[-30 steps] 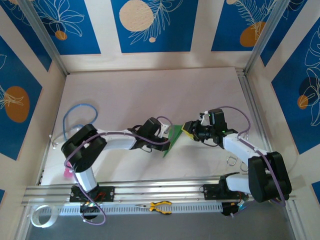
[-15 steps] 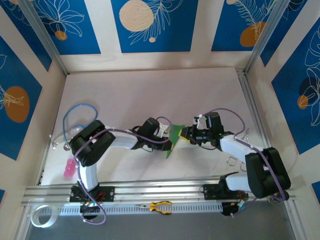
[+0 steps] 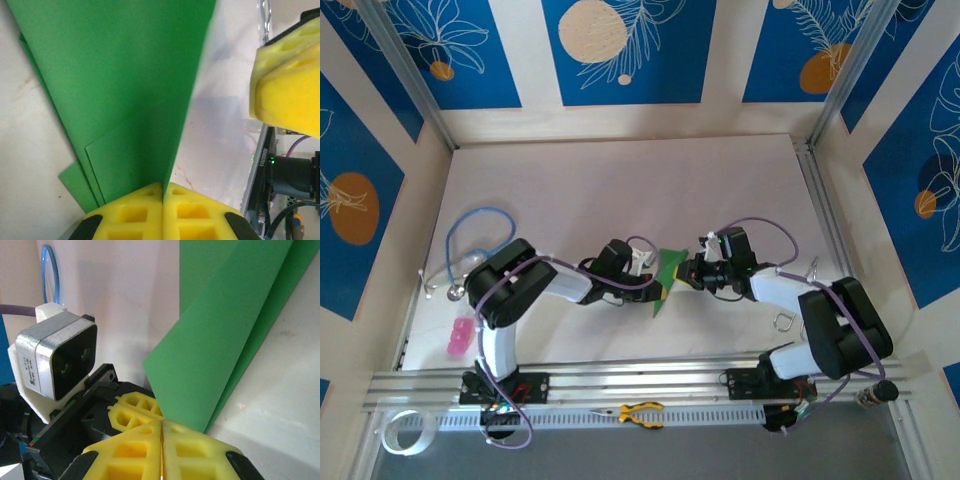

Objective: Fold a paper plane with a square sheet of paper (pick it up from the middle)
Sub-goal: Fold the wing for the fifth time at the center of the table.

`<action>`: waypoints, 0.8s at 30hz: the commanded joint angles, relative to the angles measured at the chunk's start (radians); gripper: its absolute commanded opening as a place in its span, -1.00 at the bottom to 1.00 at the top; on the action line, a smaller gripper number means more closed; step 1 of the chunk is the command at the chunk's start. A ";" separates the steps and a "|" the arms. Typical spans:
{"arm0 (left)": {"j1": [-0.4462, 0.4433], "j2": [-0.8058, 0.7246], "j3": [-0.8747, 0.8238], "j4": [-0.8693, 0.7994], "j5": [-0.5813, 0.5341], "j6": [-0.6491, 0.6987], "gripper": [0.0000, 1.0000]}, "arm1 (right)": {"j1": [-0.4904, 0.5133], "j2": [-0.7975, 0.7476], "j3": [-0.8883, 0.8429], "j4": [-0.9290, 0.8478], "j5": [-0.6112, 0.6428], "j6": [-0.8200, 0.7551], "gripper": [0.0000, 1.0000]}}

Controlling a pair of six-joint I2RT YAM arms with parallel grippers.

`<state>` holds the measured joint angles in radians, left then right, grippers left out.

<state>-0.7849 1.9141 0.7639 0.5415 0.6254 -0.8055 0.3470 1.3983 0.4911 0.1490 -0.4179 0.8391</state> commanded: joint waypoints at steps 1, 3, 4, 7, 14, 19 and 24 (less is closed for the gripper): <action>0.017 0.029 -0.014 0.068 0.034 -0.045 -1.00 | 0.002 0.023 0.018 0.030 0.005 0.008 -0.83; 0.022 0.035 -0.012 0.073 0.046 -0.054 -1.00 | 0.001 0.036 0.017 0.050 -0.007 0.014 -0.84; 0.023 0.036 -0.011 0.075 0.050 -0.057 -1.00 | 0.000 0.040 0.018 0.060 -0.012 0.018 -0.84; 0.025 0.042 -0.011 0.078 0.053 -0.068 -1.00 | -0.001 0.065 0.024 0.081 -0.030 0.022 -0.85; 0.035 0.054 -0.017 0.121 0.067 -0.116 -1.00 | -0.015 0.100 0.032 0.120 -0.039 0.036 -0.87; 0.039 0.065 -0.012 0.122 0.081 -0.137 -1.00 | -0.023 0.105 0.032 0.129 -0.047 0.037 -0.88; 0.048 0.086 -0.022 0.186 0.098 -0.184 -1.00 | -0.031 0.114 0.032 0.135 -0.061 0.033 -0.88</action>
<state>-0.7544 1.9682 0.7589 0.6724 0.6960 -0.9543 0.3229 1.4910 0.5034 0.2718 -0.4461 0.8700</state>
